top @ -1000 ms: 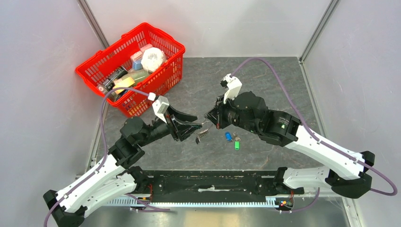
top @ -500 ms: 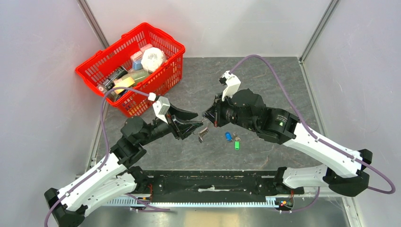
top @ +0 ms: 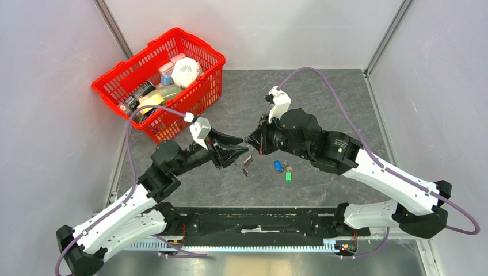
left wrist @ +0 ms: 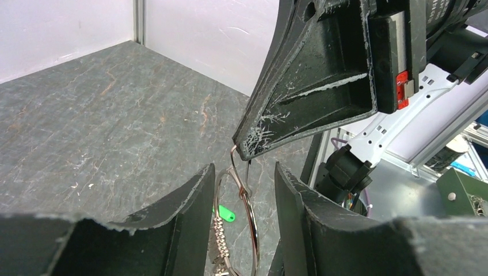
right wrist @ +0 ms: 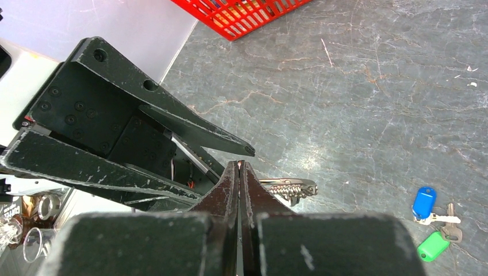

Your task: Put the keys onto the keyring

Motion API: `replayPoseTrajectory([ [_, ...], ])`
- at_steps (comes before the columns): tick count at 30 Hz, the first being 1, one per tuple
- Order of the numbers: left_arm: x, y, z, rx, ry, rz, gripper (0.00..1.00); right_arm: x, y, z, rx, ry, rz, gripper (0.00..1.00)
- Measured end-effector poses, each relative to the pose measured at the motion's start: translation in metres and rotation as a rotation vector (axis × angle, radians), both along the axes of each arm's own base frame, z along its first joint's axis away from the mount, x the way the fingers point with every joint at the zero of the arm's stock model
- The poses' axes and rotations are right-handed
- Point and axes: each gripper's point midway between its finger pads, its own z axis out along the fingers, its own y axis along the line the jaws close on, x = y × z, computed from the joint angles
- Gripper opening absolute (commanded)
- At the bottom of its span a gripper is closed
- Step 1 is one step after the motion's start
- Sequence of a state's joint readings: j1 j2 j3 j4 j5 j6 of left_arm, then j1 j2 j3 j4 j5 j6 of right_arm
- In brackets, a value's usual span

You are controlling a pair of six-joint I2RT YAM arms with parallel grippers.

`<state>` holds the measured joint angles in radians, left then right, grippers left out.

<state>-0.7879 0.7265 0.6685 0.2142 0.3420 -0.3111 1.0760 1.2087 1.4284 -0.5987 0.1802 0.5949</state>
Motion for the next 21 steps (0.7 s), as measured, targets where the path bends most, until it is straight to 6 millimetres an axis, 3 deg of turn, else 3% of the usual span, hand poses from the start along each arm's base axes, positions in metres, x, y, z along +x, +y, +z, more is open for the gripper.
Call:
replayPoseTrajectory([
  [21, 0.0018, -0.003, -0.0061, 0.018, -0.001, -0.002, 0.33, -0.002, 0.0035, 0.0036, 0.022, 0.004, 0.014, 0.0],
])
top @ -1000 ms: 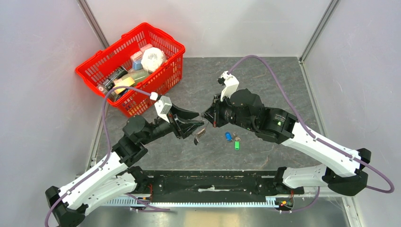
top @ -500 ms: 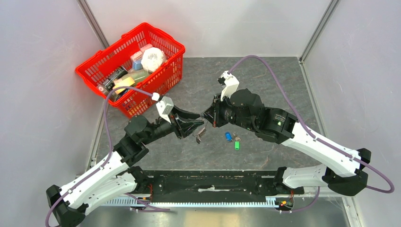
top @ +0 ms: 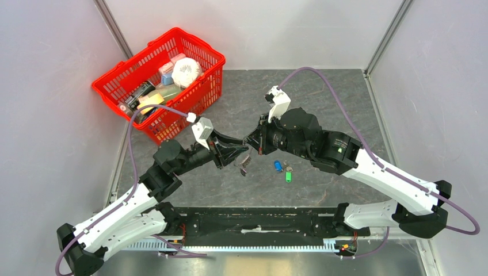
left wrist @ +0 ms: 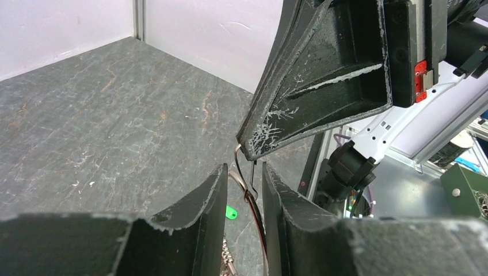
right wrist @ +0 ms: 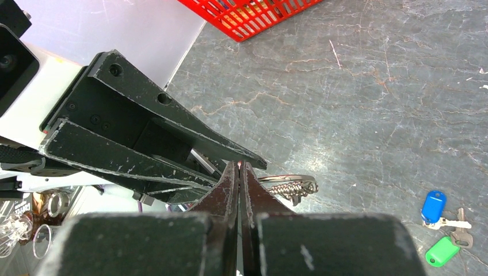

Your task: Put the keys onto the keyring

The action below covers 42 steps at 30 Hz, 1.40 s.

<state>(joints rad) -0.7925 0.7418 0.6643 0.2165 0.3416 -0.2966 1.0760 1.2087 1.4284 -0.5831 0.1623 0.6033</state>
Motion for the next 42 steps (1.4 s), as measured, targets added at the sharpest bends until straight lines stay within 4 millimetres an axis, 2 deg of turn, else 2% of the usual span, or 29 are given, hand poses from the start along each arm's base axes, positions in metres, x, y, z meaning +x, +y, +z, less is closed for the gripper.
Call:
replayPoseTrajectory([
  [2, 0.0, 0.0, 0.0, 0.0, 0.0, -0.001, 0.29, 0.0, 0.0, 0.0, 0.0, 0.0, 0.0, 0.0],
  [3, 0.0, 0.0, 0.0, 0.001, 0.0, 0.0, 0.2, 0.0, 0.0, 0.0, 0.0, 0.0, 0.0, 0.0],
  [4, 0.0, 0.0, 0.0, 0.001, -0.001, -0.001, 0.04, 0.0, 0.0, 0.0, 0.001, 0.0, 0.0, 0.0],
  [5, 0.0, 0.0, 0.0, 0.001, -0.003, -0.001, 0.02, 0.0, 0.0, 0.0, 0.001, -0.001, 0.0, 0.0],
  [23, -0.003, 0.002, 0.006, -0.012, -0.025, -0.003, 0.02, -0.006, -0.003, 0.007, 0.028, -0.004, 0.018, 0.0],
  [26, -0.003, 0.001, 0.005, -0.009, -0.022, -0.002, 0.02, -0.007, -0.003, 0.006, 0.033, -0.004, 0.02, 0.11],
  [28, -0.003, 0.002, 0.004, -0.007, -0.018, 0.001, 0.02, -0.007, -0.003, 0.005, 0.037, -0.004, 0.02, 0.15],
  [32, 0.004, 0.005, -0.003, 0.018, 0.013, 0.046, 0.02, -0.009, -0.008, 0.012, 0.058, -0.014, 0.016, 0.33],
  [38, 0.014, 0.01, -0.021, 0.068, 0.066, 0.105, 0.02, -0.014, -0.026, 0.04, 0.134, -0.061, -0.002, 0.39],
  [42, 0.018, 0.013, -0.025, 0.08, 0.08, 0.137, 0.02, -0.015, -0.036, 0.048, 0.153, -0.08, -0.026, 0.42],
])
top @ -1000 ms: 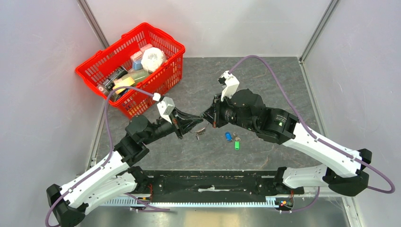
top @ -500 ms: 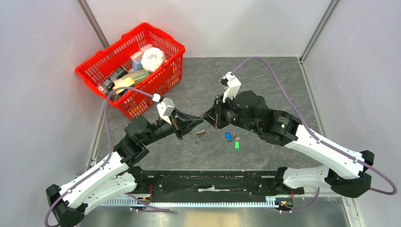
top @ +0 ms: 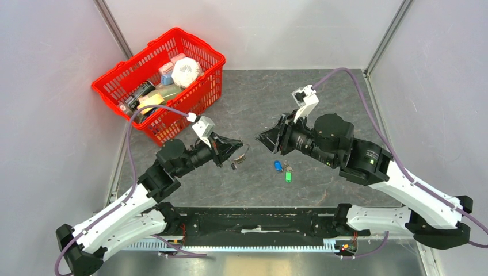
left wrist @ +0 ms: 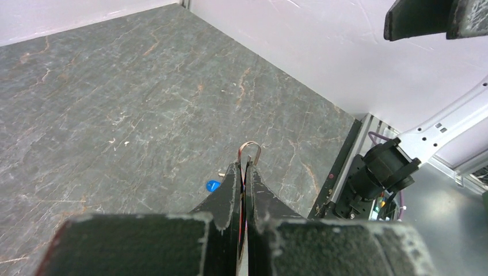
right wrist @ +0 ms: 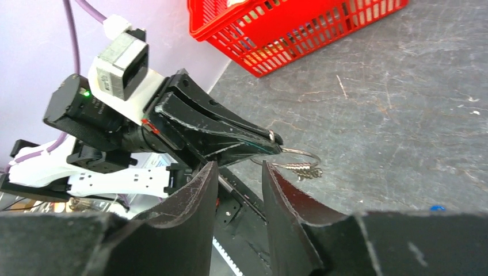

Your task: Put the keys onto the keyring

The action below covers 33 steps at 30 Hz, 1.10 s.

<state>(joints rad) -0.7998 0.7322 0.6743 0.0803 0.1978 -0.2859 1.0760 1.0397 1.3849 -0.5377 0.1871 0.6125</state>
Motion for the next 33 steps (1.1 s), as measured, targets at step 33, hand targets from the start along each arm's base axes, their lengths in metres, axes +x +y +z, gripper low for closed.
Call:
replayPoseTrajectory([
  [33, 0.005, 0.019, 0.001, 0.014, 0.016, 0.1, 0.02, 0.048, -0.118, -0.26, -0.628, 0.402, -0.484, 0.41],
])
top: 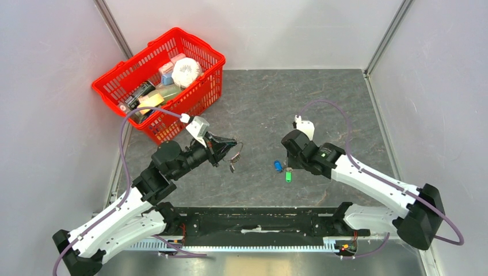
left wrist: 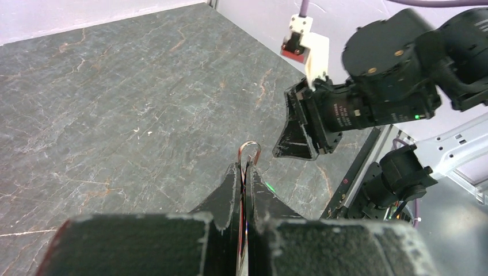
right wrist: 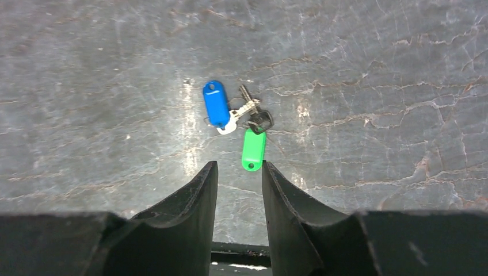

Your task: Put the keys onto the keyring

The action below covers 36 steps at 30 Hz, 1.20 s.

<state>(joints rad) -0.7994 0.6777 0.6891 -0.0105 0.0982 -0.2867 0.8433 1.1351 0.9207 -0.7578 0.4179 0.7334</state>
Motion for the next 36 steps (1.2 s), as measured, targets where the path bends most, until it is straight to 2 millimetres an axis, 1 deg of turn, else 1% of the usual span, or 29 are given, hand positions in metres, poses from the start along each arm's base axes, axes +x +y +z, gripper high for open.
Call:
replayPoseTrajectory([
  [3, 0.0, 0.0, -0.001, 0.002, 0.002, 0.0, 0.02, 0.001, -0.005, -0.019, -0.02, 0.039, -0.015, 0.41],
  [6, 0.0, 0.0, -0.001, 0.002, 0.002, 0.0, 0.02, 0.002, -0.008, -0.031, -0.022, 0.067, -0.019, 0.41],
  [8, 0.0, 0.0, 0.0, 0.001, 0.002, -0.001, 0.02, 0.004, -0.004, -0.037, -0.017, 0.086, -0.001, 0.41],
  [10, -0.001, 0.0, 0.0, 0.0, 0.001, -0.002, 0.02, 0.006, 0.004, -0.043, -0.009, 0.105, 0.031, 0.41],
  [15, -0.001, 0.0, 0.0, -0.001, 0.001, -0.005, 0.02, 0.003, 0.022, -0.063, -0.003, 0.17, 0.127, 0.39],
  [18, -0.002, 0.0, 0.001, -0.003, -0.001, -0.005, 0.02, 0.0, 0.027, -0.076, -0.023, 0.215, 0.17, 0.38],
  [21, -0.002, 0.001, 0.002, -0.005, -0.003, -0.005, 0.02, -0.003, 0.027, -0.087, -0.051, 0.251, 0.201, 0.39],
  [27, -0.003, 0.001, 0.003, -0.009, -0.005, -0.005, 0.02, -0.001, 0.028, -0.092, -0.088, 0.259, 0.253, 0.38],
  [36, -0.003, 0.001, 0.003, -0.009, -0.004, -0.008, 0.02, 0.013, 0.037, -0.093, -0.135, 0.226, 0.347, 0.36],
])
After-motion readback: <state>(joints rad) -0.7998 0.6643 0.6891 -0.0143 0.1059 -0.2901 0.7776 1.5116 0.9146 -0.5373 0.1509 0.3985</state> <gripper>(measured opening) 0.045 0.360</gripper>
